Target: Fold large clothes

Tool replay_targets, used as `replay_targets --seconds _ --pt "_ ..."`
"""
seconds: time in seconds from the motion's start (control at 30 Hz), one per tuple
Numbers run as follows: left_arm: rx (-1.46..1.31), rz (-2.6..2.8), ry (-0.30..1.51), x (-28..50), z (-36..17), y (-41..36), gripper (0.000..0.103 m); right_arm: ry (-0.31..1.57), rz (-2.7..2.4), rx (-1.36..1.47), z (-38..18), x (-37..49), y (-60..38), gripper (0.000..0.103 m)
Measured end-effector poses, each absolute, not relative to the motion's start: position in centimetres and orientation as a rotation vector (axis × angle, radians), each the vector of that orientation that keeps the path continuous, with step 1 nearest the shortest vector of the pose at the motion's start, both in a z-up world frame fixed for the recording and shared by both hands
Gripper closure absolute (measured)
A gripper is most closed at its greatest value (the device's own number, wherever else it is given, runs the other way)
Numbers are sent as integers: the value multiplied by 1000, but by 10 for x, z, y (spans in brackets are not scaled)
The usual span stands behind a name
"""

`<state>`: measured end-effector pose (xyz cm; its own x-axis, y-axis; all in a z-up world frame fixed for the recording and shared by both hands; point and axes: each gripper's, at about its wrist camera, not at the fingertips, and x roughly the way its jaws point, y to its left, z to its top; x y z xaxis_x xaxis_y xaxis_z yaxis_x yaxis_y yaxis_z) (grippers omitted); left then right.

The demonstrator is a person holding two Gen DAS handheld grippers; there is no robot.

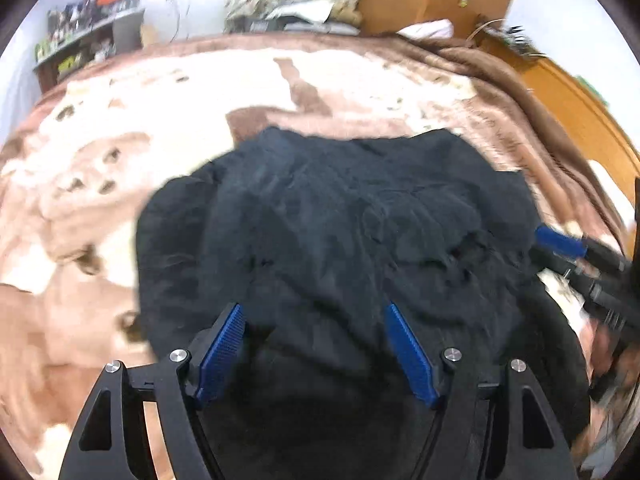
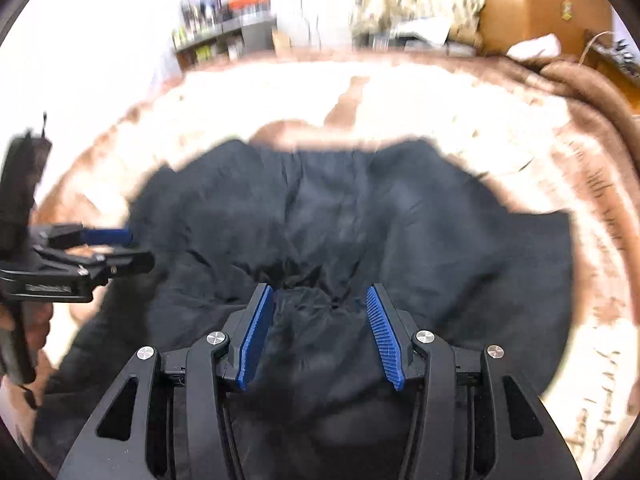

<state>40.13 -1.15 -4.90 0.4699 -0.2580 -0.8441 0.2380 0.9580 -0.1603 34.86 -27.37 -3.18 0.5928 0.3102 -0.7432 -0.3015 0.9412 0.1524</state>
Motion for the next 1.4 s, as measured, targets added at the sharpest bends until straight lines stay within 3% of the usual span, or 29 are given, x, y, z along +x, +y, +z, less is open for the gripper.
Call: replay_targets --seconds 0.2,0.47,0.57,0.77,1.2,1.3,1.33,1.37,1.4 --pt "-179 -276 1037 318 -17 49 25 818 307 -14 15 254 -331 50" --pt "-174 -220 1057 207 -14 94 21 866 130 44 9 139 -403 48" --pt "-206 -229 1081 178 -28 100 21 922 84 75 -7 122 -419 39" --pt "-361 -217 1125 152 -65 108 14 1025 76 157 -56 99 -432 39" --pt "-453 -157 1245 145 -135 76 14 1158 149 317 -122 116 -401 38" --pt "-524 -167 1270 141 -145 73 25 1210 139 365 -127 115 -395 38" --pt "-545 -177 1286 140 -147 71 35 1217 132 381 -127 114 -394 44" --pt "-527 -175 1287 139 -146 69 47 1208 124 383 -125 112 -394 57" --pt "-506 -182 1283 137 -144 65 55 1190 114 375 -121 110 -393 61"
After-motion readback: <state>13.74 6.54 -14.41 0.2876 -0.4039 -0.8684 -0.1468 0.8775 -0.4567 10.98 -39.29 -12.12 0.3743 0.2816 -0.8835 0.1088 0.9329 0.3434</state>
